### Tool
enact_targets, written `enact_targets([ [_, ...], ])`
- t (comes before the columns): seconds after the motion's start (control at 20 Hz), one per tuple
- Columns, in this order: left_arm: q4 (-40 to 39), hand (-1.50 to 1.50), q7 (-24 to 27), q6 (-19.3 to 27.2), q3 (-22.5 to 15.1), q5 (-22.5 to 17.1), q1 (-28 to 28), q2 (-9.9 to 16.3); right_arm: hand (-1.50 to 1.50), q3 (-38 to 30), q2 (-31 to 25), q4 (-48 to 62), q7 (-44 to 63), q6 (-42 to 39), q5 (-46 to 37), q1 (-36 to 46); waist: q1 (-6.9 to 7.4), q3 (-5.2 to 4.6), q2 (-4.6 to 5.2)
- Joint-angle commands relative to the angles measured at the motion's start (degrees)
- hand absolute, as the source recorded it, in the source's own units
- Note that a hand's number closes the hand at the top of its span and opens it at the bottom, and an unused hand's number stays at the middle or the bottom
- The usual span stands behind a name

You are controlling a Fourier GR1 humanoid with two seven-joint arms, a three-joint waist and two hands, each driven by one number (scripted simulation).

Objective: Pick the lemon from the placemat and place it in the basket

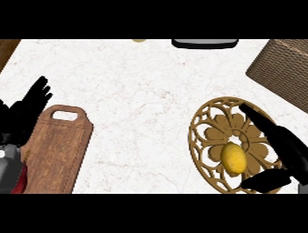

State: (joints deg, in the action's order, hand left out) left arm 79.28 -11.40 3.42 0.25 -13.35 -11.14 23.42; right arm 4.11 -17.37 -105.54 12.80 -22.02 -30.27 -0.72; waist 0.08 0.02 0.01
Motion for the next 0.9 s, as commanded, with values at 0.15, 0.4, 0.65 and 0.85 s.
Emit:
enact_targets([
  [0.15, -3.82, 0.00, 1.65, -1.22, 2.18, 3.69, -1.47, -3.16, -1.50, -0.99, -0.51, -1.24, -1.96, -3.10, -1.91, -2.93, -0.37, -0.03, -0.03],
  [0.4, 2.90, 0.00, -2.42, -0.31, 2.43, 5.87, -0.16, -5.24, -1.50, -0.08, 2.41, -0.08, -3.30, -1.59, -4.65, -3.08, -0.21, -0.02, -0.06],
  [0.65, -6.91, 0.00, 1.95, -2.17, 4.20, 7.08, -4.73, -6.03, -1.50, -3.33, 1.35, 4.76, -9.12, -4.40, -0.70, -0.52, -0.34, -0.03, 0.01],
  [0.85, 0.09, 0.00, -1.58, -3.82, 5.54, 6.27, -2.21, -4.78, -1.50, 0.51, 2.59, 1.67, -11.82, -2.23, -5.33, -5.94, -0.26, -0.02, -0.05],
])
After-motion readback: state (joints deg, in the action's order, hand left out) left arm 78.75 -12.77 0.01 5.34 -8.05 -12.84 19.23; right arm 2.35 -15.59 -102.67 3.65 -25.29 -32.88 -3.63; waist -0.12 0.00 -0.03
